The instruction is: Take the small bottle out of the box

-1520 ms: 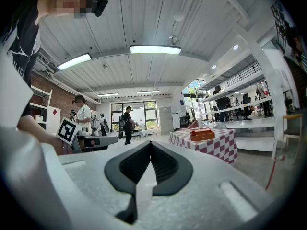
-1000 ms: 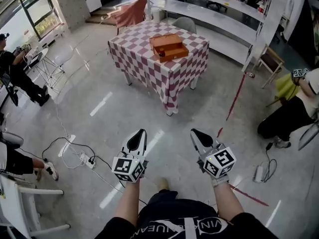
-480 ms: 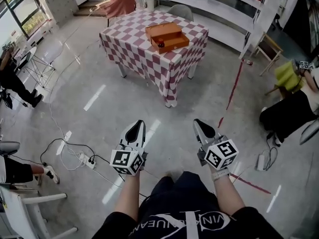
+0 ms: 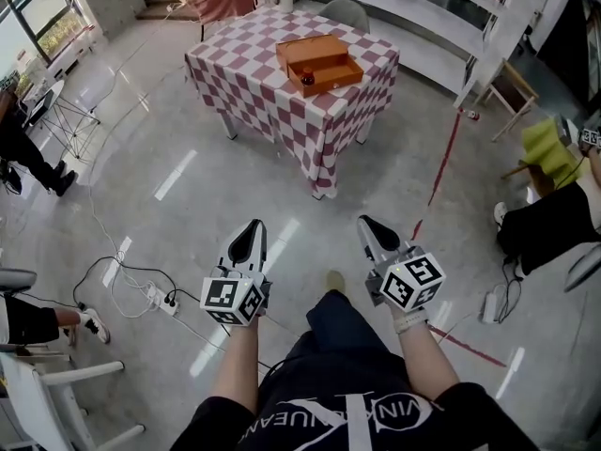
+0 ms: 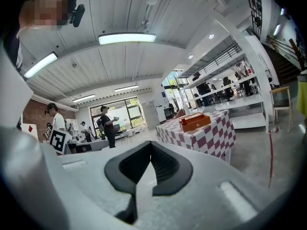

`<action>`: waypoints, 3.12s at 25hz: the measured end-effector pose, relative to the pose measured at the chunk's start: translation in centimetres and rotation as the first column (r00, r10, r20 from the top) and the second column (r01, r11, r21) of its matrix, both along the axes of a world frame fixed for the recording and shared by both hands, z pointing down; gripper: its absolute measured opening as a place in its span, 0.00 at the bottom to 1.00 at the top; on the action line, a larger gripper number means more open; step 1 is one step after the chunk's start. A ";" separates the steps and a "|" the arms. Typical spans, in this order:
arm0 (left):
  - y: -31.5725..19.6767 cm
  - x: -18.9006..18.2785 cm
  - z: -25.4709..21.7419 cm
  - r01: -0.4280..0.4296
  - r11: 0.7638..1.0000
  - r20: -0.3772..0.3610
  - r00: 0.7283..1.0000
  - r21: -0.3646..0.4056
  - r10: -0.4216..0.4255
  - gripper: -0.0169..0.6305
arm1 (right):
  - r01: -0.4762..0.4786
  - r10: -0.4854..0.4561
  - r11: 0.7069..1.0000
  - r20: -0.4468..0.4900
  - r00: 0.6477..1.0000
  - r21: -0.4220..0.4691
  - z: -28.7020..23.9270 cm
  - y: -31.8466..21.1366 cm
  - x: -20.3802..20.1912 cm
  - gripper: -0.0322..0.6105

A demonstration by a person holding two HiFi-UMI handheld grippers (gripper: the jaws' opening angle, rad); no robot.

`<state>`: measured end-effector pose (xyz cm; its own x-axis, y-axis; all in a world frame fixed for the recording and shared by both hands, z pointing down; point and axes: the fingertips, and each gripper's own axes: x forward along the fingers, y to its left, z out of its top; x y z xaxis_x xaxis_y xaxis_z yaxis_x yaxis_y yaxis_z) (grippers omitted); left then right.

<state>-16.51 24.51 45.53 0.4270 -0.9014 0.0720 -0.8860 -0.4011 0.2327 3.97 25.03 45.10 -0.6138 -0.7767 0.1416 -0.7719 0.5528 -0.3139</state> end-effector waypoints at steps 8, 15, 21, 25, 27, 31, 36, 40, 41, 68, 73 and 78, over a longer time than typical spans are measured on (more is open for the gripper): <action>-5.4 -0.2 -0.3 0.043 0.999 0.000 0.999 -0.001 -0.043 0.06 | 0.056 -0.056 0.998 0.008 0.998 0.021 -0.7 -6.4 -0.7 0.06; -10.5 1.4 -1.3 0.042 0.999 0.011 0.999 0.022 -0.042 0.06 | 0.088 -0.088 0.995 0.000 0.996 0.049 -1.5 -11.9 -0.1 0.06; -14.1 2.7 -1.0 0.049 0.999 0.013 0.999 0.009 -0.049 0.06 | 0.105 -0.105 0.994 -0.005 0.994 0.041 -1.3 -15.6 1.1 0.06; -16.2 3.7 -0.9 0.053 0.999 0.014 0.998 0.005 -0.053 0.06 | 0.114 -0.114 0.993 -0.010 0.993 0.039 -1.0 -17.7 2.0 0.06; -17.1 4.3 -1.0 0.056 0.998 0.014 0.998 0.005 -0.056 0.06 | 0.124 -0.123 0.992 -0.019 0.992 0.040 -1.0 -18.6 2.3 0.06; -18.5 5.2 -1.1 0.061 0.998 0.023 0.998 0.006 -0.061 0.06 | 0.134 -0.133 0.990 -0.012 0.991 0.045 -1.1 -20.4 3.0 0.06; -20.0 5.5 -1.2 0.091 0.996 0.025 0.996 0.011 -0.091 0.06 | 0.156 -0.155 0.986 -0.015 0.988 0.057 -1.2 -22.2 3.7 0.06; -20.8 6.1 -1.0 0.094 0.995 0.023 0.995 0.018 -0.095 0.06 | 0.158 -0.157 0.986 -0.014 0.987 0.057 -0.8 -23.2 4.1 0.06; -20.9 6.2 -0.7 0.096 0.995 0.023 0.995 0.013 -0.096 0.06 | 0.161 -0.160 0.986 -0.015 0.987 0.053 -0.6 -23.2 4.2 0.06; -33.2 7.3 1.6 0.054 0.997 0.003 0.999 -0.047 -0.054 0.06 | 0.172 -0.171 0.985 -0.030 0.985 0.023 0.8 -35.6 3.7 0.06; -36.4 6.8 1.9 0.042 0.998 0.000 0.999 -0.057 -0.042 0.06 | 0.212 -0.210 0.977 -0.070 0.975 0.014 1.1 -38.1 1.8 0.06; -39.3 6.4 2.3 0.023 0.998 0.006 1.000 -0.064 -0.023 0.06 | 0.233 -0.229 0.972 -0.129 0.965 0.015 1.5 -40.8 0.4 0.06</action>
<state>-10.10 -14.83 47.88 0.4058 -0.9044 0.1318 -0.8960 -0.3652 0.2525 4.40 -15.74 46.65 -0.7557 -0.6210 0.2082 -0.6544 0.7282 -0.2035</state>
